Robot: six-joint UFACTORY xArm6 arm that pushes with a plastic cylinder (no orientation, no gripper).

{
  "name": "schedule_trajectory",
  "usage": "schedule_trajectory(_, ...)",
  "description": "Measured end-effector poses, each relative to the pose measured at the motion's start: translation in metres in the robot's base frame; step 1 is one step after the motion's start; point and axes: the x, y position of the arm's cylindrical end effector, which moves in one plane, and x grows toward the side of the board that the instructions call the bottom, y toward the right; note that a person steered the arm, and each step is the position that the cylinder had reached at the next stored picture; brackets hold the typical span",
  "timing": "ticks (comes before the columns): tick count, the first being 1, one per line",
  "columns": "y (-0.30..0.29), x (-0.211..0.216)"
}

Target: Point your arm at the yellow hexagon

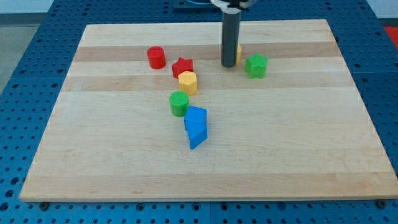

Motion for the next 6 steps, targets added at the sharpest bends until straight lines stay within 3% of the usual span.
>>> schedule_trajectory(2, 0.027, -0.015)
schedule_trajectory(4, 0.011, -0.036)
schedule_trajectory(6, -0.004, 0.020)
